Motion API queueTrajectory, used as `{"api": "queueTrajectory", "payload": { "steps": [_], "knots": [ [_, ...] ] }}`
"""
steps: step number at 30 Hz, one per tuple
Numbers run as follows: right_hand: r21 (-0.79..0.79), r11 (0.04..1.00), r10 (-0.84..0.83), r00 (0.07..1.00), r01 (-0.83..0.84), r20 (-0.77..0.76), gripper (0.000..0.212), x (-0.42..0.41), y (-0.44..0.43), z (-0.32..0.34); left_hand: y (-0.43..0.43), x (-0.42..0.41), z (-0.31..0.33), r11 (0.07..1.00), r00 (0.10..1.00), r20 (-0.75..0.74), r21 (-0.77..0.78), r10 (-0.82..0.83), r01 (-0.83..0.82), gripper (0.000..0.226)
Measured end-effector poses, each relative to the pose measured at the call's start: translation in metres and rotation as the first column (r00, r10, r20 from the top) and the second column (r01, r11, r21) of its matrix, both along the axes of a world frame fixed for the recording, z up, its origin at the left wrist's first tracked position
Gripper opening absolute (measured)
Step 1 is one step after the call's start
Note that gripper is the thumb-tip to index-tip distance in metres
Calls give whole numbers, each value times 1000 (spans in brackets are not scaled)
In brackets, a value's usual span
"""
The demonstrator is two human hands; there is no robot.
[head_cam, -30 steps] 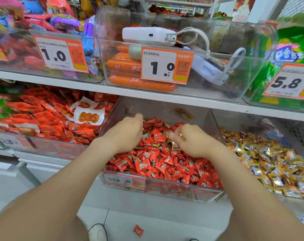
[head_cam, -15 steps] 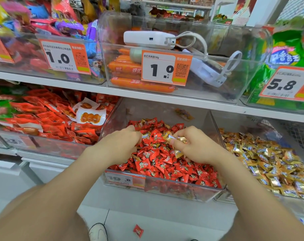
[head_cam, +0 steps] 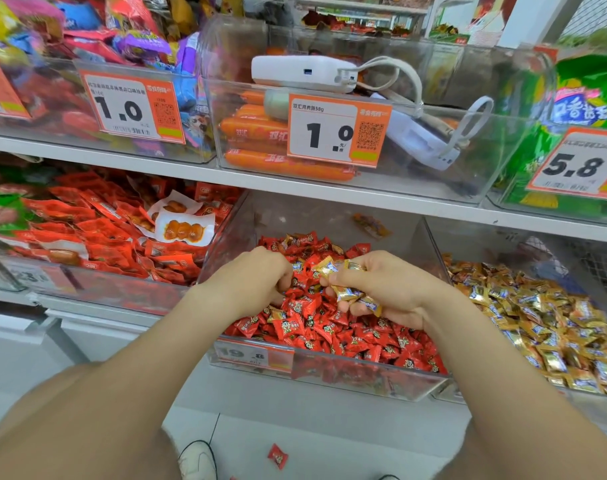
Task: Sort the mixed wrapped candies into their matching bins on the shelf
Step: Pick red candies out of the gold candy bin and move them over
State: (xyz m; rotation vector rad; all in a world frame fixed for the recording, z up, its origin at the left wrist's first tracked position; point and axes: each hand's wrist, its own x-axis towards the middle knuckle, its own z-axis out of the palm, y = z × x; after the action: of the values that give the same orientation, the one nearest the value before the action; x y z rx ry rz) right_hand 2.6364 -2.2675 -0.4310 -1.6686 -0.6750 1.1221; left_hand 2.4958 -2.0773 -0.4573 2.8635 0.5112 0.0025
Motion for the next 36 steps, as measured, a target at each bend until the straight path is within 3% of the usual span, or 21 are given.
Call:
{"api": "queueTrajectory", "payload": {
  "steps": [3,6,10,12,14,17,22,26,29,31,36],
  "knots": [
    [-34,999,-46,987,41,-155,19,1,4,-1,3,-1,-1,999,999,23,-38,27,-26,14],
    [-71,996,-72,983,61,-169,18,2,6,0,4,-5,-4,1000,1000,16,-30,-3,4,17],
    [-180,977,-92,989,113,117,27,3,5,0,5,-7,-4,995,998,20,-83,-52,53,13],
    [-186,979,-37,968,85,247,25,0,3,1,5,-7,-5,991,997,-18,-109,-80,77,28],
    [-167,986,22,951,31,307,25,-4,3,1,4,-5,-6,992,993,-38,-73,-108,105,30],
    [-146,989,58,933,-6,354,22,-8,5,1,2,-5,-4,991,996,9,-92,-93,93,9],
    [-113,992,-6,895,63,445,24,-8,7,0,-3,-20,20,978,987,158,-203,-22,55,7],
    [-108,992,-4,887,61,462,23,-7,5,1,-6,-39,27,975,993,7,-189,-117,116,4],
    [-133,990,21,861,54,509,25,-5,4,-3,-11,-45,23,984,976,-145,-91,-162,150,26],
    [-159,986,57,804,47,592,27,-4,4,-7,-14,-42,21,988,975,-157,-24,-156,154,26],
    [-126,990,80,514,55,854,26,-11,-5,-8,-22,-37,20,995,995,-58,49,-79,82,23]
  ]
}}
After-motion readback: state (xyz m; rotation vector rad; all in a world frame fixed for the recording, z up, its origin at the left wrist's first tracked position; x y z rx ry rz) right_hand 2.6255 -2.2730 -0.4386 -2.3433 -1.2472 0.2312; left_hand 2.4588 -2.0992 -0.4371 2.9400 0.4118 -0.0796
